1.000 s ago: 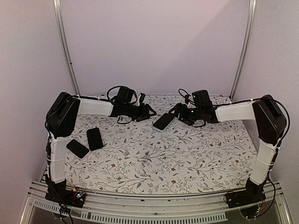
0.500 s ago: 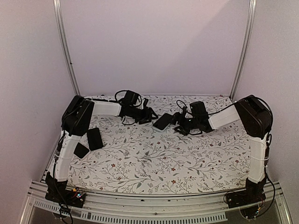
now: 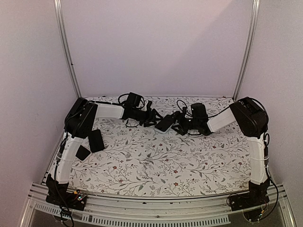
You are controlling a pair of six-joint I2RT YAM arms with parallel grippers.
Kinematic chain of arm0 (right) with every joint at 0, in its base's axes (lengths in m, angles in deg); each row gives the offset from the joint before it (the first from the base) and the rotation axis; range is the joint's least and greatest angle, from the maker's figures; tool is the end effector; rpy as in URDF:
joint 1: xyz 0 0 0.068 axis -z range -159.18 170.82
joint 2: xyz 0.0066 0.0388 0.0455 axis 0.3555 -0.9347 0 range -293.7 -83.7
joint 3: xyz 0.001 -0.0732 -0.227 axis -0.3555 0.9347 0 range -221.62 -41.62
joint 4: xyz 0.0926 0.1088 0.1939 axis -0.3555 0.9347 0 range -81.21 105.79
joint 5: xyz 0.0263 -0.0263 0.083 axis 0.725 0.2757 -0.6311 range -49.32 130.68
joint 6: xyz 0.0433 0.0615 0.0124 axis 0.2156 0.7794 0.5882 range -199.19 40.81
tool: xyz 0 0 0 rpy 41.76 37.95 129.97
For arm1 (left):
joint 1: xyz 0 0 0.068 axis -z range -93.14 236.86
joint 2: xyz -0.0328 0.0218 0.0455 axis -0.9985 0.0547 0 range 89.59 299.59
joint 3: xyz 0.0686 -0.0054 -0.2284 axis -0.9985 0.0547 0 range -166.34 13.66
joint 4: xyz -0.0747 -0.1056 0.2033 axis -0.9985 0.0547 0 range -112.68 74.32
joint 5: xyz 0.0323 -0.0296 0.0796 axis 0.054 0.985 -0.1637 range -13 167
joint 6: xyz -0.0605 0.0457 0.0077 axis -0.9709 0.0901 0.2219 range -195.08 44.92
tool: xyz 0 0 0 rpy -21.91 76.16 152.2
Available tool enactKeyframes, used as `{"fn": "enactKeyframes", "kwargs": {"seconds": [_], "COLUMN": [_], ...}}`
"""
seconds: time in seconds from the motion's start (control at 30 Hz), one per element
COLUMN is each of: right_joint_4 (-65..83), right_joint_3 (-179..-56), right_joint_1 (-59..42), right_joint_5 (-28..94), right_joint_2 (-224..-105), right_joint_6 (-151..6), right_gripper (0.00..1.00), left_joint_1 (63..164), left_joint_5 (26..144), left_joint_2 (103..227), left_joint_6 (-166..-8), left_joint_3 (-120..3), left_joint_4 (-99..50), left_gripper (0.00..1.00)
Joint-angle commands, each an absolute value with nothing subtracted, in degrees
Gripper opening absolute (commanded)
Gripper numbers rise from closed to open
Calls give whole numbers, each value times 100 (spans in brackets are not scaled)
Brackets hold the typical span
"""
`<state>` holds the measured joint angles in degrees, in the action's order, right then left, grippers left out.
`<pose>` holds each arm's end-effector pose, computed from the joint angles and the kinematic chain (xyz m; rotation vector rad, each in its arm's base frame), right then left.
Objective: Take the phone out of the phone case
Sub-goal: Move the phone with the phone case to the center of the board.
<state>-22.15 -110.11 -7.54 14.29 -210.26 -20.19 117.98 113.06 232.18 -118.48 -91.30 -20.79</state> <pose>0.3754 0.2353 0.0794 0.2876 2.2876 1.3503 0.4187 -0.2970 0.0833 0.1124 2.4928 -1.3430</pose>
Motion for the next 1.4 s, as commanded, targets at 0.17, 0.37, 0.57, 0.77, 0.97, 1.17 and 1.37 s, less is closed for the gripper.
{"fn": "enactKeyframes", "kwargs": {"seconds": [0.17,0.37,0.57,0.77,0.97,1.17,1.37], "right_joint_4": [-2759,-3095,-2748,-2371,-2321,-2419,-2399], "right_joint_3": [-10854,-11048,-11042,-11009,-10587,-10139,-9960], "right_joint_1": [-471,-436,-438,-587,-807,-913,-833], "right_joint_5": [1085,743,869,853,856,686,793], "right_joint_2": [-21498,-21764,-21589,-21480,-21208,-20858,-20732], "right_joint_6": [-1561,-1279,-1450,-1641,-1764,-1828,-1896], "right_gripper": [71,59,60,60,59,54,55], "left_joint_1": [11920,11960,12020,12132,12266,12316,12266], "left_joint_5": [11830,11923,12036,12201,12142,11942,11637], "left_joint_2": [23102,23018,22881,22493,21948,21586,21202], "left_joint_6": [-12366,-12581,-12723,-13202,-13507,-13555,-13188], "left_joint_3": [-8891,-8754,-8586,-7892,-7035,-6460,-6225], "left_joint_4": [-2840,-3120,-3286,-3908,-4473,-4593,-4222], "left_gripper": [63,63,63,62,62,62,62]}}
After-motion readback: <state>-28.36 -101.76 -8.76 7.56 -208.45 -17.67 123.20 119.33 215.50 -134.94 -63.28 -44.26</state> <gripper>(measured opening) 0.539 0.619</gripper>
